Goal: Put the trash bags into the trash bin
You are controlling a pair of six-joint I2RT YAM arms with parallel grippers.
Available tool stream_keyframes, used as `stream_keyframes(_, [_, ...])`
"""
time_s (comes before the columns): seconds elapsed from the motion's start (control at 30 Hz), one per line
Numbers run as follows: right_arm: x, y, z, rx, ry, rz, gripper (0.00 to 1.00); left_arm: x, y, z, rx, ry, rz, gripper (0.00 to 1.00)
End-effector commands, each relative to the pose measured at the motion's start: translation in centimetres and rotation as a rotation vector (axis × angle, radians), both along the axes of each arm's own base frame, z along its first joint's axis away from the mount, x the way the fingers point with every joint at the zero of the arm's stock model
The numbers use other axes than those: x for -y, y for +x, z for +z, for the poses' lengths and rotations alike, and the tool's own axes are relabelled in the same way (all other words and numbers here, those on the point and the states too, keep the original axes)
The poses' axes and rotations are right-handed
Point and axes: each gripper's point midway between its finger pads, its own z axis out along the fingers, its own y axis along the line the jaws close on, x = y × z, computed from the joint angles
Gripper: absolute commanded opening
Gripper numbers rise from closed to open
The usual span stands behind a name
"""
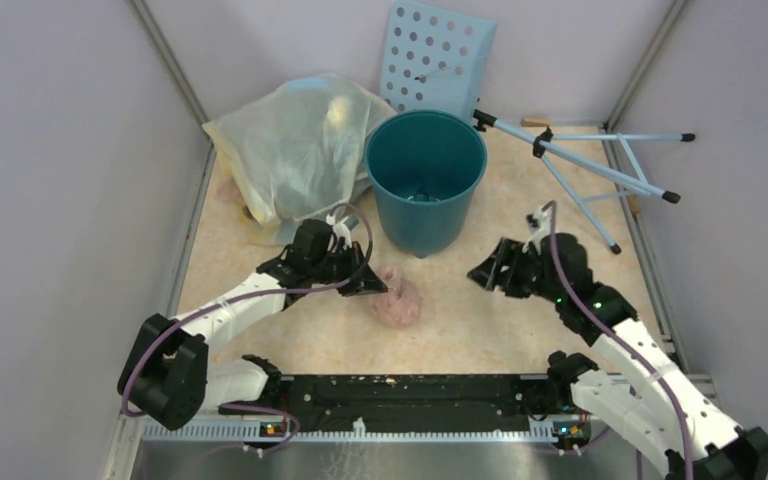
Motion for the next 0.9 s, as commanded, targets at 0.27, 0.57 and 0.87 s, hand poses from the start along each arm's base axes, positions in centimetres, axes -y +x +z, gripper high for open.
stream_keyframes(0.27, [-12.2,-3.8,-2.5,-0.036,0.089,0.335,0.71,1.9,0.3,5.6,0.074,-0.207,0.015,0.0])
stream_keyframes(0.57, [-14.9,-2.9,-2.1,-0.03,0.098,0.403,0.5,2.2,0.2,7.5,0.08,-0.246,0.009,0.0])
stream_keyframes(0.87, [-9.7,-1.9,-4.4,-0.1,-0.067,0.166,0.0,-0.2,3.0,7.4,0.114,0.001,0.125,0.0])
